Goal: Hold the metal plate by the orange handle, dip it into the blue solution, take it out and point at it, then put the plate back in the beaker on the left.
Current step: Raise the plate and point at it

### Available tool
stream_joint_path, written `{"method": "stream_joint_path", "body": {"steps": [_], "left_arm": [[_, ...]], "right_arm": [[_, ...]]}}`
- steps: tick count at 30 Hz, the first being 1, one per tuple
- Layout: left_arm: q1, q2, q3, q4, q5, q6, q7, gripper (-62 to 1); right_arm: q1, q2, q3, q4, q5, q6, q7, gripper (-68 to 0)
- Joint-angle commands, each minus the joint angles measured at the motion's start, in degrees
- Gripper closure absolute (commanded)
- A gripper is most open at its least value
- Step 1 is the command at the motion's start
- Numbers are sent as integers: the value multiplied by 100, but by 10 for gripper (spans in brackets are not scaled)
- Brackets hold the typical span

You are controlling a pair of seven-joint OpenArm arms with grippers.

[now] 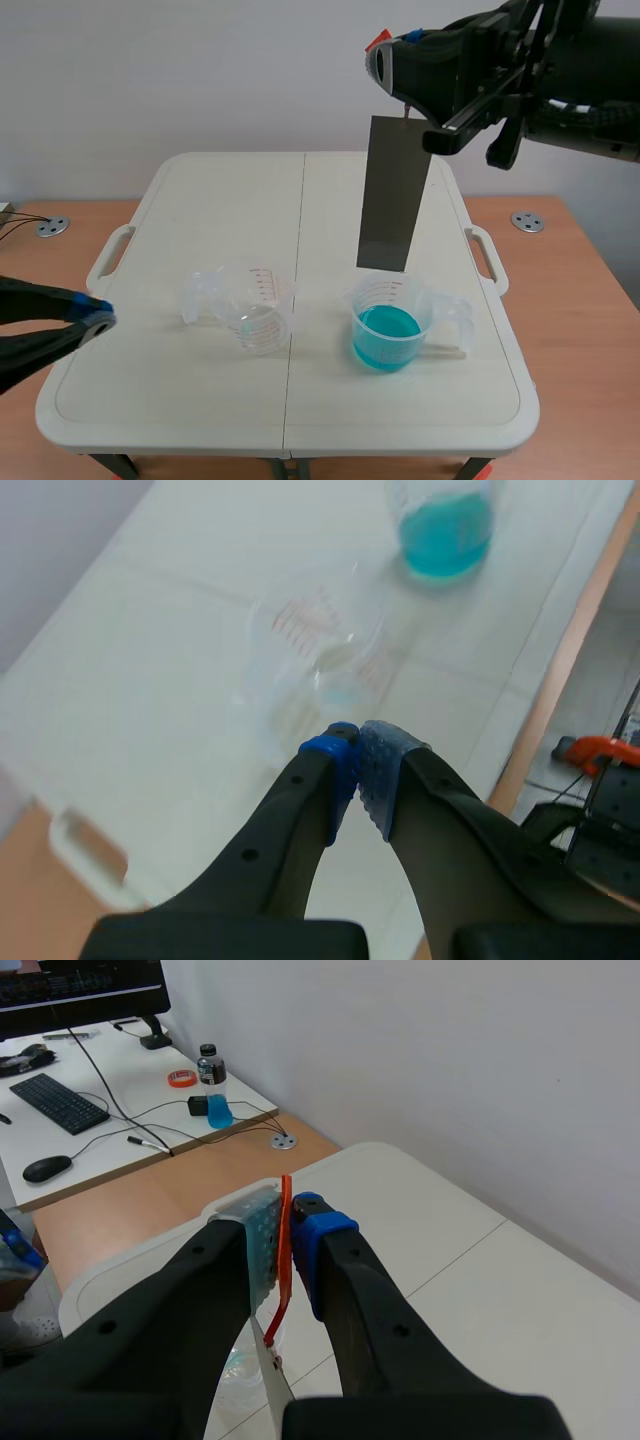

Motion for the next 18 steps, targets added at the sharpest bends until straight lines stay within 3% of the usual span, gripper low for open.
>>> {"method": "stream_joint_path", "body": {"steps": [1,5,10,18], "left_arm": [[-254,72,199,37,-55,-7,-26,-30],[-1014,334,894,-81,-22,-20,227,-30],[-1792,752,1585,-352,256,-205,509,-30],[-2750,1449,2380,-1169,710,-197,796,-30]], "right_arm": [[52,46,15,101,101,66,103,-11],[52,46,15,101,101,66,103,-11],[52,46,15,101,98,66,101,-11],[52,46,15,101,98,66,101,-11]]}}
